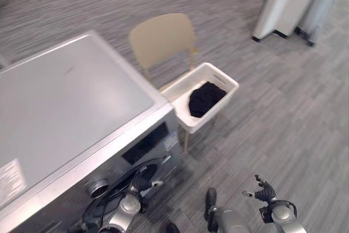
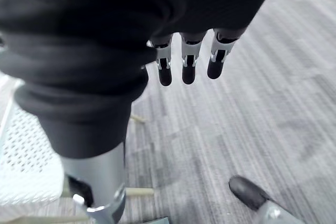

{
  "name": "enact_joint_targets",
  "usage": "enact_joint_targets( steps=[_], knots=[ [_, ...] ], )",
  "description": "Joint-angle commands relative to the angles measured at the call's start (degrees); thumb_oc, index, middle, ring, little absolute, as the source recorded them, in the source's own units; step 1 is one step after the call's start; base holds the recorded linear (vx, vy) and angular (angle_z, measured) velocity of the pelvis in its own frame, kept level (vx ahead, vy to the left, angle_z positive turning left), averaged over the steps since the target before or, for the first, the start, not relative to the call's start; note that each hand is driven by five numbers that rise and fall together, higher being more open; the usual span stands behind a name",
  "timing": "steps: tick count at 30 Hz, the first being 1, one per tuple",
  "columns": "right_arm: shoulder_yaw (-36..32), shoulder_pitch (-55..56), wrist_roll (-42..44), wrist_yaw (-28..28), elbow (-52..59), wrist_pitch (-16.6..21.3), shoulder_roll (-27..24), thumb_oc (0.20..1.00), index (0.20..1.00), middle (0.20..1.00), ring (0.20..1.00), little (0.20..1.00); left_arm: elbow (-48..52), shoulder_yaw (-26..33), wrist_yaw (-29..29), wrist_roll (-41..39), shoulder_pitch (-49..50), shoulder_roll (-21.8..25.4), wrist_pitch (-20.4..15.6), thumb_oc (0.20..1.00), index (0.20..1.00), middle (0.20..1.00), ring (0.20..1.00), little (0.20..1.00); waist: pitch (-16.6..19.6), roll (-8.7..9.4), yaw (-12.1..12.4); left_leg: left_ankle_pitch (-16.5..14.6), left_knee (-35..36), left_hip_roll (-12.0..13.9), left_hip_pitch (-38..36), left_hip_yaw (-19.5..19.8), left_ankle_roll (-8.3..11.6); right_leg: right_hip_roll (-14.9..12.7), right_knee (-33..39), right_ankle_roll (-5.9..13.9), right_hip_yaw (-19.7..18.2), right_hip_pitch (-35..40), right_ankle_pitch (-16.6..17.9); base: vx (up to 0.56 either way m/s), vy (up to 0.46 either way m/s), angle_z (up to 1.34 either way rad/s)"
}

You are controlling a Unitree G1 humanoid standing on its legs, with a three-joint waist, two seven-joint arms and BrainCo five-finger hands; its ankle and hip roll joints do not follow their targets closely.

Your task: Grab the laundry basket,head to the washer,open it,put in the laundry and shut it.

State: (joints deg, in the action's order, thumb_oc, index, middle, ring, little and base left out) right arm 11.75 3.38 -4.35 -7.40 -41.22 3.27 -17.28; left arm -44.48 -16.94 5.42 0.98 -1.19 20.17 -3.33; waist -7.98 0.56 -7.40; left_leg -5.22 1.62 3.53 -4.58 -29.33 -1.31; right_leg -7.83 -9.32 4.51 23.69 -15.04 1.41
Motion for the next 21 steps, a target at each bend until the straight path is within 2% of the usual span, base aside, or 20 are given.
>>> enact_joint_targets(
  steps=[1, 3, 4, 5, 6, 7, 8, 9, 11, 13, 14, 15, 16, 17, 19, 20, 21],
  knots=[
    [0.8, -1.4, -2.1, -1.5, 1.9, 1.4, -3.4, 1.0, 1.0, 1.0, 1.0, 1.0, 3.8, -2.0, 0.6, 3.0, -0.3, -0.1, -3.6, 1.0, 1.0, 1.0, 1.0, 1.0, -0.2, 0.18, 3.3, -5.1, -4.1, 0.2, -1.0, 0.0, 0.62, -2.3, 1.4, 2.68, 3.4, 5.9, -3.6, 0.09, -0.179, -1.86],
    [0.1, -1.7, -2.2, -1.6, 2.2, 0.7, -4.6, 1.0, 1.0, 1.0, 1.0, 1.0, 3.0, -2.3, 0.1, 3.5, -0.2, -0.5, -3.6, 1.0, 1.0, 1.0, 1.0, 1.0, 0.5, -0.1, 2.5, -7.3, -8.9, 1.4, -1.4, -2.0, 0.77, -1.4, 2.9, 2.58, 0.2, 6.3, -4.3, 0.17, -0.216, -1.64],
    [-0.2, -1.4, -2.4, -2.1, 2.6, 0.8, -5.2, 1.0, 1.0, 1.0, 1.0, 1.0, 2.9, -2.3, 0.2, 3.6, -0.2, -0.9, -3.9, 1.0, 1.0, 1.0, 1.0, 1.0, 0.4, -0.4, 2.2, -7.6, -13.1, 2.9, -0.9, -2.9, 1.23, -0.6, 3.7, 2.17, -1.1, 7.2, -4.8, 0.22, -0.264, -0.78],
    [0.1, -2.1, -2.5, -2.5, 2.6, 0.8, -5.9, 1.0, 1.0, 1.0, 1.0, 1.0, 2.9, -2.5, 0.8, 3.2, -0.3, -1.3, -3.9, 1.0, 1.0, 1.0, 1.0, 1.0, -0.2, -0.77, 2.6, -4.8, -18.7, 4.6, 0.2, -1.7, 2.65, 0.5, 4.0, 1.66, -2.3, 7.9, -5.5, 0.18, -0.238, -0.78],
    [-0.1, -2.3, -2.3, -2.8, 2.6, 0.8, -6.1, 1.0, 1.0, 1.0, 1.0, 1.0, 3.2, -2.6, 0.8, 2.9, -0.5, -1.7, -4.0, 1.0, 1.0, 1.0, 1.0, 1.0, -0.9, -0.95, 3.4, -4.0, -23.4, 6.1, 1.7, 0.1, 3.82, 1.6, 4.5, 0.79, -3.1, 8.8, -6.1, 0.14, -0.24, -1.29],
    [-0.2, -2.4, -1.6, -2.8, 2.8, 0.8, -6.1, 1.0, 1.0, 1.0, 1.0, 1.0, 3.3, -2.8, 0.9, 2.1, -0.4, -2.2, -4.1, 1.0, 1.0, 1.0, 1.0, 1.0, -1.4, -1.14, 3.9, -1.9, -25.0, 6.5, 2.9, 2.6, 5.14, 2.3, 5.2, 0.17, -3.3, 10.0, -6.5, 0.14, -0.215, -1.92],
    [-0.2, -2.0, -0.8, -2.8, 3.8, 0.9, -5.7, 1.0, 1.0, 1.0, 1.0, 1.0, 4.0, -3.1, 1.4, 0.6, 0.2, -3.3, -4.3, 1.0, 1.0, 1.0, 1.0, 1.0, -2.6, 0.24, 6.3, -2.0, -26.3, 1.6, 9.7, 11.8, 4.39, 2.3, 7.7, 0.04, -5.8, 12.2, -5.7, 0.16, -0.158, -1.75],
    [0.1, -2.0, -1.0, -2.8, 3.7, 1.0, -5.7, 1.0, 1.0, 1.0, 1.0, 1.0, 4.1, -3.2, 1.4, 0.4, 0.6, -3.6, -4.3, 1.0, 1.0, 1.0, 1.0, 1.0, -2.8, 0.56, 6.9, -2.4, -24.9, 0.4, 11.5, 13.6, 4.17, 2.3, 8.3, 0.38, -7.1, 12.8, -5.8, 0.21, -0.115, -1.41],
    [0.3, -1.8, -1.3, -2.8, 3.4, 0.9, -5.8, 1.0, 1.0, 1.0, 1.0, 1.0, 4.2, -3.3, 1.3, 0.5, 0.9, -3.9, -4.2, 1.0, 1.0, 1.0, 1.0, 1.0, -3.0, 0.91, 7.4, -3.0, -22.7, 0.0, 12.5, 14.3, 3.83, 2.4, 8.9, 0.67, -8.1, 13.7, -6.0, 0.16, -0.021, -0.88],
    [0.9, -1.4, -1.4, -3.0, 2.3, 0.8, -5.9, 1.0, 1.0, 1.0, 1.0, 1.0, 4.0, -3.2, 1.2, 0.9, 1.4, -4.3, -3.8, 1.0, 1.0, 1.0, 1.0, 1.0, -3.6, 0.6, 8.8, 1.1, -16.0, -1.1, 15.7, 16.2, 3.73, 4.4, 10.0, 0.56, -10.6, 16.2, -6.6, 0.25, -0.021, -0.53],
    [1.0, -1.4, -1.3, -3.3, 1.8, 0.9, -5.8, 1.0, 1.0, 1.0, 1.0, 1.0, 4.0, -3.2, 1.2, 0.9, 1.9, -4.3, -3.7, 1.0, 1.0, 1.0, 1.0, 1.0, -3.9, 0.21, 9.4, 4.6, -12.3, -1.5, 16.9, 17.2, 4.45, 5.7, 10.2, 0.29, -11.3, 17.4, -7.2, 0.21, -0.025, -0.35],
    [0.9, -1.2, -1.2, -3.4, 1.7, 0.7, -5.7, 1.0, 1.0, 1.0, 1.0, 1.0, 4.0, -3.3, 1.1, 0.9, 1.9, -4.4, -3.7, 1.0, 1.0, 1.0, 1.0, 1.0, -3.9, -0.09, 9.8, 6.3, -9.7, -1.6, 17.5, 17.6, 5.1, 6.4, 10.4, 0.14, -11.6, 18.0, -7.5, 0.28, -0.008, -0.24],
    [0.7, -0.7, -0.9, -3.8, 1.6, 0.8, -5.4, 1.0, 1.0, 1.0, 1.0, 1.0, 3.9, -3.3, 1.1, 1.2, 2.0, -4.4, -3.4, 1.0, 1.0, 1.0, 1.0, 1.0, -4.1, -0.66, 9.9, 8.3, -5.0, -0.9, 17.8, 15.1, 5.43, 7.4, 10.6, -0.04, -11.1, 19.3, -8.7, 0.27, 0.033, -0.16],
    [0.7, -0.6, -1.0, -4.1, 1.5, 0.9, -5.4, 1.0, 1.0, 1.0, 1.0, 1.0, 3.9, -3.4, 1.2, 1.2, 2.0, -4.5, -3.4, 1.0, 1.0, 1.0, 1.0, 1.0, -4.3, -0.88, 9.9, 8.8, -3.3, -0.5, 18.1, 13.3, 5.55, 7.6, 10.5, -0.1, -10.7, 20.1, -9.4, 0.34, 0.072, -0.18],
    [0.7, -0.2, -1.2, -4.2, 1.6, 0.7, -5.4, 1.0, 1.0, 1.0, 1.0, 1.0, 4.0, -3.3, 1.2, 1.2, 2.1, -4.5, -3.3, 1.0, 1.0, 1.0, 1.0, 1.0, -4.1, -0.83, 9.8, 8.4, -1.9, -0.5, 17.5, 11.9, 5.91, 7.5, 10.3, 0.21, -10.5, 21.1, -10.6, 0.17, 0.062, -0.1],
    [0.8, 0.0, -1.6, -4.2, 1.8, 0.6, -5.4, 1.0, 1.0, 1.0, 1.0, 1.0, 4.2, -3.0, 1.2, 1.0, 2.3, -4.4, -3.2, 1.0, 1.0, 1.0, 1.0, 1.0, -4.2, -1.23, 9.7, 9.8, -1.8, 0.5, 17.7, 9.4, 5.46, 8.1, 9.9, -0.12, -9.6, 21.1, -10.7, 0.18, 0.08, 0.12],
    [0.8, 0.5, -1.8, -3.9, 1.6, 0.6, -5.2, 1.0, 1.0, 1.0, 1.0, 1.0, 4.3, -2.6, 0.9, 0.6, 3.0, -4.3, -3.2, 1.0, 1.0, 1.0, 1.0, 1.0, -3.5, -1.16, 9.5, 9.2, 0.6, 0.1, 15.8, 8.7, 5.13, 8.3, 9.7, 0.32, -9.6, 22.3, -11.9, 0.37, 0.104, 0.18]
  ],
)
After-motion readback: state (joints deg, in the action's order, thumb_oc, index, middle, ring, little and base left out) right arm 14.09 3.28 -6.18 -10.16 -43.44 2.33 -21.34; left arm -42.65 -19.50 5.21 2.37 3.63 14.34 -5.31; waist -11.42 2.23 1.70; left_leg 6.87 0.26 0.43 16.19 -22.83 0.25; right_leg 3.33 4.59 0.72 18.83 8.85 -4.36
